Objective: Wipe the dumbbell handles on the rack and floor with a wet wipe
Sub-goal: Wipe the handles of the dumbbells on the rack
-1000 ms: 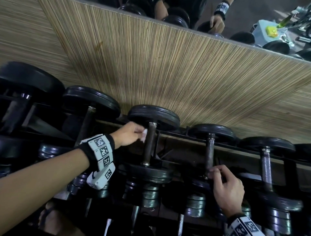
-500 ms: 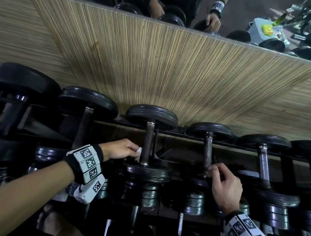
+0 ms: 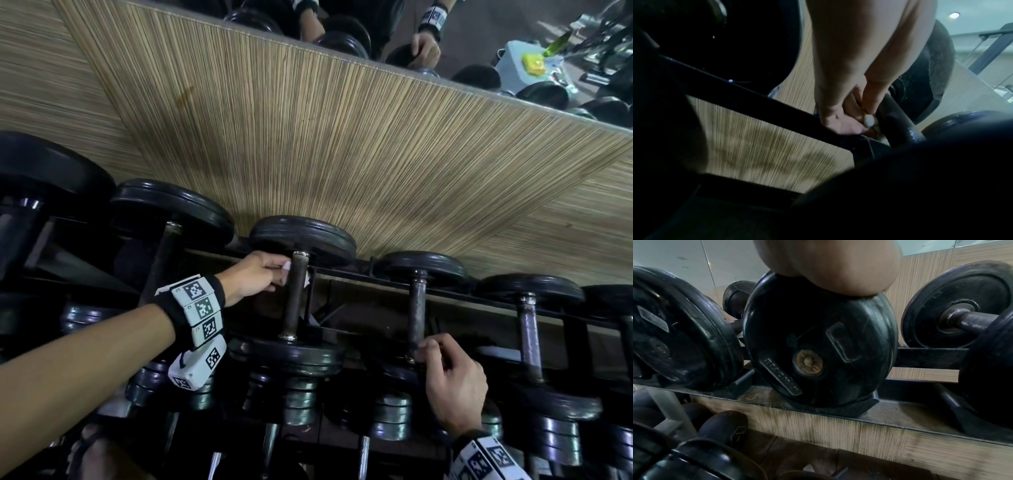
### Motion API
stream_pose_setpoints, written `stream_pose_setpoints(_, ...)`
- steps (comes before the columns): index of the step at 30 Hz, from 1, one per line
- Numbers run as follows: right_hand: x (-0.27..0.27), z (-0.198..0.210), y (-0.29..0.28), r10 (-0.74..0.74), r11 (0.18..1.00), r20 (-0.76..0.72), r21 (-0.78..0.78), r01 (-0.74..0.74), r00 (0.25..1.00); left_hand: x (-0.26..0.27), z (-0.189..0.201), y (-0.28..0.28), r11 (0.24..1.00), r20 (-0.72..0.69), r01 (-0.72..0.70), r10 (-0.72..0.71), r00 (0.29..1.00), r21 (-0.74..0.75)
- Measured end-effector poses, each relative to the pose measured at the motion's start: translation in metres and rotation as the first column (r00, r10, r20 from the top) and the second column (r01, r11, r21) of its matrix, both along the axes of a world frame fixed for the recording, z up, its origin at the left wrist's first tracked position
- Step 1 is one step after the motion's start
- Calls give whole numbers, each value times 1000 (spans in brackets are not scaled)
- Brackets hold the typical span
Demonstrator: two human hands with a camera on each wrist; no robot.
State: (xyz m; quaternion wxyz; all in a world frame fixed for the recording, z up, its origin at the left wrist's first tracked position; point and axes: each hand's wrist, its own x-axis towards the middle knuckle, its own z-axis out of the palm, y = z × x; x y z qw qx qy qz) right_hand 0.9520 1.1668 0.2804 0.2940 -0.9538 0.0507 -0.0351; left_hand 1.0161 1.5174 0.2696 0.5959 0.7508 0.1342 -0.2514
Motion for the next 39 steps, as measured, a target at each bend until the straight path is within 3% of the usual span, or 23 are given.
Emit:
stream_pose_setpoints(4,0,-1,-1,11,1000,26,1,-11,1000,-8,-4,4,999,33,-32,31,999,19)
stream_pose_setpoints(10,1,-5,-3,2,1000,29,-5,-2,1000,0,0,0,991,113,95,-106,988,97)
stream_pose_setpoints(20,0,-4,-2,5,1000,50,3,-5,999,-15,5,-1,993,118,38,-51,992,108)
stream_pose_setpoints(28,-1,-7,-1,-1,1000,60,8,0,998,-26,5,2,989,13,85,-87,996,120)
stream_pose_setpoints(39,0,-7,2,-27,1000,74,2,27,997,-44,-5,2,994,9,89,-90,996,71)
